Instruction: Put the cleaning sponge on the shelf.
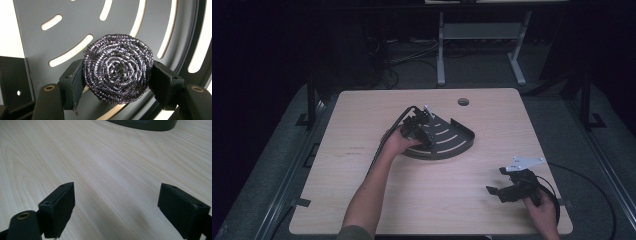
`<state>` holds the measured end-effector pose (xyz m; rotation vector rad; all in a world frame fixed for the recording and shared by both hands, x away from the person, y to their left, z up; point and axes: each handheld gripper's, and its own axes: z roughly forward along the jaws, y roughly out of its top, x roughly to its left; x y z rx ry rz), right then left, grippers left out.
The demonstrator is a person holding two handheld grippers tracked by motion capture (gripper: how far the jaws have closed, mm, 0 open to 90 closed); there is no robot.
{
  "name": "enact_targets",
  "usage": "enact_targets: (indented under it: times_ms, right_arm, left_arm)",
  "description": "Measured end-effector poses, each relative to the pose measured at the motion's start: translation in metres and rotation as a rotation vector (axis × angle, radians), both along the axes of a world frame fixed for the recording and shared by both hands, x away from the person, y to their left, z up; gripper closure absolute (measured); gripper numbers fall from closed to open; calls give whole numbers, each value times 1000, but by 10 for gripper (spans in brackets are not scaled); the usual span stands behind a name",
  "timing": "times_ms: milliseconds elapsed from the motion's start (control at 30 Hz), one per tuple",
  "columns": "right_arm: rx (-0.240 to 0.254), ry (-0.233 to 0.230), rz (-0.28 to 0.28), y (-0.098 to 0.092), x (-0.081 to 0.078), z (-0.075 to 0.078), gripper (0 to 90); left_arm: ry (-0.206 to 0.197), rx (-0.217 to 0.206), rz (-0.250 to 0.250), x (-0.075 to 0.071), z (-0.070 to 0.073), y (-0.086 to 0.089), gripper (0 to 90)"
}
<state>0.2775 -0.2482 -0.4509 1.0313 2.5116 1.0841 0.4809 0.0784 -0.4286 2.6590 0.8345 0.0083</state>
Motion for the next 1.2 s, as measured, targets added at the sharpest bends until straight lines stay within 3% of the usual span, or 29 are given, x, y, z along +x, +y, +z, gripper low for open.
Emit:
enact_targets:
  times_ms: [500,933,1200]
  right_arm:
    - [-3,0,3,0,0,1,139]
    - [-9,1,6,2,0,1,139]
    - [-5,-1,7,2,-1,1,138]
  left_arm:
    - [5,0,0,-1,0,-1,296]
    - [-3,-33,11,-3,9,4,275]
    - [-10,-31,0,-8,15,4,257]
